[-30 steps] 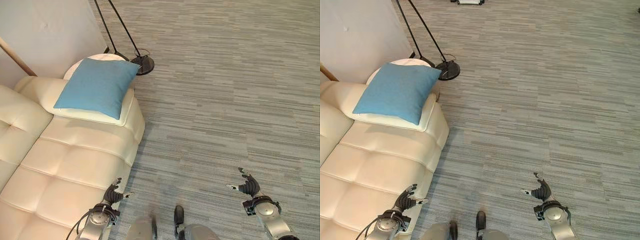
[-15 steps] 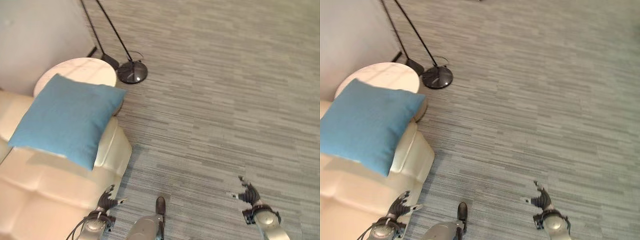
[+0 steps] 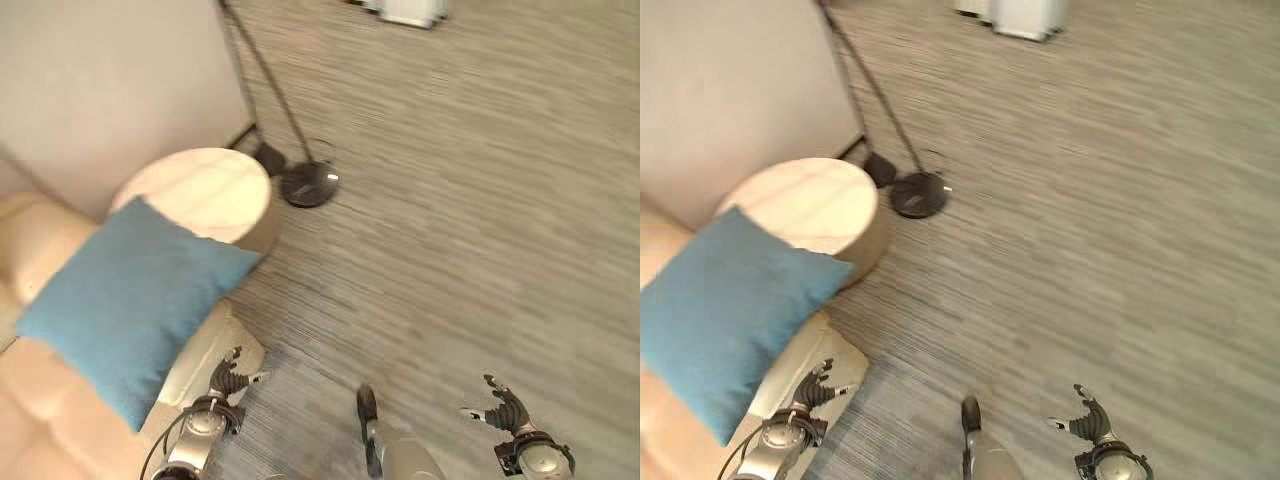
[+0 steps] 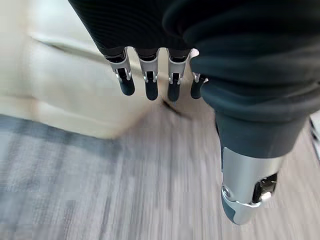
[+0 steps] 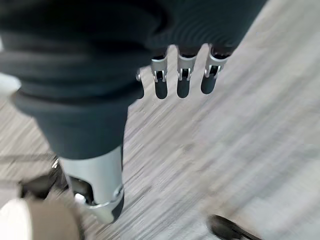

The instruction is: Pick up all the scattered cushions and arrange them neatly on the sofa.

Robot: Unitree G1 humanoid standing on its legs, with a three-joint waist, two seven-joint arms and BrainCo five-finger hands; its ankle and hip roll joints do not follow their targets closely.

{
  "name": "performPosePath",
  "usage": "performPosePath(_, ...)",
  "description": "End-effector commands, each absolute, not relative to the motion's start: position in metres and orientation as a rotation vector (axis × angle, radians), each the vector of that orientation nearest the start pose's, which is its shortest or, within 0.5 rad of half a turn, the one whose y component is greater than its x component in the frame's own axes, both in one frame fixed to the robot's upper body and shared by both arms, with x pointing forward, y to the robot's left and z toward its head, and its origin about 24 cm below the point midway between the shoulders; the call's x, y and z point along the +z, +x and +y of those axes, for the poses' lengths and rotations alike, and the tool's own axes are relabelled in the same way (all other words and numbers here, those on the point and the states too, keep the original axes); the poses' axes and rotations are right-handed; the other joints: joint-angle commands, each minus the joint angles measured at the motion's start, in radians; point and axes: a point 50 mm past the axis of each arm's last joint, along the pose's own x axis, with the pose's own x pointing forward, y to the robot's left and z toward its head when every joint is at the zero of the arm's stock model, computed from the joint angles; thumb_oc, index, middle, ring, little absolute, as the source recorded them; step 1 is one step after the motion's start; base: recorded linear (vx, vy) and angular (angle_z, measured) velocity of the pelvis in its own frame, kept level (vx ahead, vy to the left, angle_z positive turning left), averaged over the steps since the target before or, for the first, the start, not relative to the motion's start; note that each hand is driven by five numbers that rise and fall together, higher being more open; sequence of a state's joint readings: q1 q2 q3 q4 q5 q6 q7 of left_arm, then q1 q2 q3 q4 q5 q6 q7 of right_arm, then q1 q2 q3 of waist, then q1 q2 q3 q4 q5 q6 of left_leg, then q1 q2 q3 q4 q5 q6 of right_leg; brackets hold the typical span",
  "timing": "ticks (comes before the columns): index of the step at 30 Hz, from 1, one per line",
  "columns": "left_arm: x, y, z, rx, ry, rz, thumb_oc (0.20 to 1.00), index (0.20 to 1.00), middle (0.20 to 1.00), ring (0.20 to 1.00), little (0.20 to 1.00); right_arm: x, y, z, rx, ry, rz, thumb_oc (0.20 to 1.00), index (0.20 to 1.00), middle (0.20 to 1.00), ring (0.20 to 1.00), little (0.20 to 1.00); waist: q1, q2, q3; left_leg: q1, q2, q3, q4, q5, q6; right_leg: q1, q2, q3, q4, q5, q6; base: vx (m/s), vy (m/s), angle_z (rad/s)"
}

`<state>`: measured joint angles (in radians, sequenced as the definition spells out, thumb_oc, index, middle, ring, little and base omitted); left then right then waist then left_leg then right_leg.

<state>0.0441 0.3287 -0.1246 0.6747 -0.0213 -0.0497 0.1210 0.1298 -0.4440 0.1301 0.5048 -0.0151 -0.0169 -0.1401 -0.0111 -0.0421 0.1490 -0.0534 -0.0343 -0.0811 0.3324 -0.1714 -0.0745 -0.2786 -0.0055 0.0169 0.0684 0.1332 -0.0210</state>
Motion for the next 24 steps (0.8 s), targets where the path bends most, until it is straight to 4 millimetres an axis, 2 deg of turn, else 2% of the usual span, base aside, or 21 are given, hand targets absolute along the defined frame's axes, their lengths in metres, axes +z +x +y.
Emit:
performPosePath(1, -0.082, 0.185, 0.253, 0.112, 0.408, 0.619, 1.0, 1.0, 1.0, 1.0, 1.0, -0.052, 0.191, -0.276, -0.178, -0.489, 0.501, 1.0, 1.0, 1.0, 1.0, 1.0, 0.006, -0.032, 0.011, -0.124, 0.0, 0.163, -0.033, 0.103, 0.042, 0.147, -0.026, -0.041, 0.002, -0.15, 0.093, 0.08, -0.068, 1.11)
performPosePath(2, -0.083, 0.185, 0.252, 0.106, 0.408, 0.626, 1.0, 1.0, 1.0, 1.0, 1.0, -0.053, 0.189, -0.277, -0.181, -0.492, 0.514, 1.0, 1.0, 1.0, 1.0, 1.0, 0.008, -0.032, 0.011, -0.135, 0.017, 0.202, -0.066, 0.09, 0.054, 0.157, -0.034, -0.064, -0.002, -0.16, 0.09, 0.1, -0.077, 1.06)
performPosePath(3, -0.084, 0.184, 0.253, 0.103, 0.416, 0.63, 1.0, 1.0, 1.0, 1.0, 1.0, -0.054, 0.188, -0.279, -0.186, -0.496, 0.519, 1.0, 1.0, 1.0, 1.0, 1.0, 0.012, -0.029, 0.013, -0.151, 0.028, 0.228, -0.094, 0.099, 0.056, 0.167, -0.037, -0.081, -0.007, -0.166, 0.089, 0.04, -0.021, 0.88)
performPosePath(4, -0.084, 0.184, 0.253, 0.103, 0.416, 0.63, 1.0, 1.0, 1.0, 1.0, 1.0, -0.054, 0.188, -0.279, -0.186, -0.496, 0.519, 1.0, 1.0, 1.0, 1.0, 1.0, 0.01, -0.03, 0.012, -0.151, 0.027, 0.226, -0.096, 0.1, 0.056, 0.167, -0.038, -0.082, -0.008, -0.166, 0.09, 0.07, 0.026, 0.63)
performPosePath(5, -0.084, 0.184, 0.254, 0.109, 0.427, 0.634, 1.0, 1.0, 1.0, 1.0, 1.0, -0.054, 0.186, -0.281, -0.199, -0.501, 0.521, 1.0, 1.0, 1.0, 1.0, 1.0, 0.007, -0.02, 0.01, -0.196, 0.069, 0.3, -0.174, 0.168, 0.038, 0.184, -0.044, -0.128, -0.021, -0.188, 0.09, 0.06, 0.035, 0.56)
performPosePath(6, -0.084, 0.184, 0.254, 0.109, 0.426, 0.635, 1.0, 1.0, 1.0, 1.0, 1.0, -0.054, 0.186, -0.281, -0.198, -0.502, 0.521, 1.0, 1.0, 1.0, 1.0, 1.0, 0.006, -0.02, 0.013, -0.192, 0.068, 0.298, -0.174, 0.166, 0.037, 0.188, -0.045, -0.129, -0.02, -0.191, 0.091, 0.1, 0.067, 0.66)
performPosePath(9, -0.085, 0.182, 0.256, 0.124, 0.423, 0.642, 1.0, 1.0, 1.0, 1.0, 1.0, -0.057, 0.183, -0.279, -0.199, -0.499, 0.538, 1.0, 1.0, 1.0, 1.0, 1.0, -0.003, -0.014, 0.006, -0.19, 0.129, 0.398, -0.215, 0.219, 0.02, 0.214, -0.062, -0.181, -0.014, -0.207, 0.092, 0.14, 0.091, 0.79)
performPosePath(10, -0.086, 0.181, 0.256, 0.125, 0.424, 0.646, 1.0, 1.0, 1.0, 1.0, 1.0, -0.058, 0.181, -0.278, -0.194, -0.502, 0.546, 1.0, 1.0, 1.0, 1.0, 1.0, -0.011, -0.016, 0.001, -0.168, 0.142, 0.417, -0.224, 0.206, 0.004, 0.232, -0.074, -0.194, -0.006, -0.229, 0.099, 0.19, 0.141, 0.55)
performPosePath(11, -0.085, 0.182, 0.256, 0.127, 0.424, 0.642, 1.0, 1.0, 1.0, 1.0, 1.0, -0.058, 0.181, -0.279, -0.198, -0.507, 0.547, 1.0, 1.0, 1.0, 1.0, 1.0, -0.014, -0.016, -0.001, -0.172, 0.163, 0.449, -0.217, 0.22, 0.003, 0.236, -0.089, -0.213, -0.004, -0.226, 0.1, 0.22, 0.17, 0.57)
performPosePath(12, -0.086, 0.18, 0.256, 0.129, 0.419, 0.648, 1.0, 1.0, 1.0, 1.0, 1.0, -0.059, 0.18, -0.277, -0.187, -0.504, 0.552, 1.0, 1.0, 1.0, 1.0, 1.0, -0.021, -0.011, -0.009, -0.146, 0.173, 0.463, -0.236, 0.21, 0.002, 0.246, -0.101, -0.234, 0.008, -0.239, 0.105, 0.18, 0.187, 0.59)
performPosePath(15, -0.086, 0.181, 0.254, 0.112, 0.427, 0.646, 1.0, 1.0, 1.0, 1.0, 1.0, -0.06, 0.18, -0.275, -0.178, -0.513, 0.556, 1.0, 1.0, 1.0, 1.0, 1.0, -0.027, -0.003, -0.029, -0.128, 0.154, 0.447, -0.239, 0.192, 0.017, 0.275, -0.136, -0.265, 0.04, -0.255, 0.115, 0.24, 0.261, 0.61)
performPosePath(16, -0.084, 0.181, 0.255, 0.114, 0.428, 0.638, 1.0, 1.0, 1.0, 1.0, 1.0, -0.06, 0.181, -0.272, -0.163, -0.512, 0.551, 1.0, 1.0, 1.0, 1.0, 1.0, -0.018, -0.007, -0.036, -0.115, 0.133, 0.44, -0.229, 0.16, 0.038, 0.289, -0.167, -0.276, 0.068, -0.257, 0.12, 0.19, 0.228, 0.52)
performPosePath(17, -0.084, 0.181, 0.255, 0.114, 0.428, 0.639, 1.0, 1.0, 1.0, 1.0, 1.0, -0.06, 0.181, -0.272, -0.162, -0.512, 0.551, 1.0, 1.0, 1.0, 1.0, 1.0, -0.019, -0.008, -0.036, -0.114, 0.131, 0.44, -0.229, 0.159, 0.039, 0.289, -0.168, -0.277, 0.069, -0.258, 0.121, 0.18, 0.204, 0.54)
performPosePath(21, -0.079, 0.18, 0.268, 0.163, 0.433, 0.636, 1.0, 1.0, 1.0, 1.0, 1.0, -0.059, 0.186, -0.266, -0.143, -0.511, 0.544, 1.0, 1.0, 1.0, 1.0, 1.0, -0.001, -0.019, -0.034, -0.062, 0.08, 0.417, -0.239, 0.114, 0.084, 0.253, -0.225, -0.27, 0.231, -0.192, 0.134, 0.15, 0.193, 0.31)
performPosePath(23, -0.078, 0.178, 0.274, 0.193, 0.435, 0.633, 1.0, 1.0, 1.0, 1.0, 1.0, -0.06, 0.188, -0.261, -0.135, -0.498, 0.535, 1.0, 1.0, 1.0, 1.0, 1.0, 0.004, -0.018, -0.027, -0.04, 0.065, 0.408, -0.25, 0.099, 0.095, 0.216, -0.228, -0.245, 0.282, -0.171, 0.145, 0.12, 0.164, 0.73)
performPosePath(24, -0.077, 0.177, 0.276, 0.206, 0.428, 0.632, 1.0, 1.0, 1.0, 1.0, 1.0, -0.06, 0.189, -0.259, -0.131, -0.49, 0.533, 1.0, 1.0, 1.0, 1.0, 1.0, 0.0, -0.014, -0.023, -0.023, 0.059, 0.392, -0.26, 0.097, 0.096, 0.175, -0.195, -0.207, 0.295, -0.191, 0.135, 0.11, 0.151, 0.61)
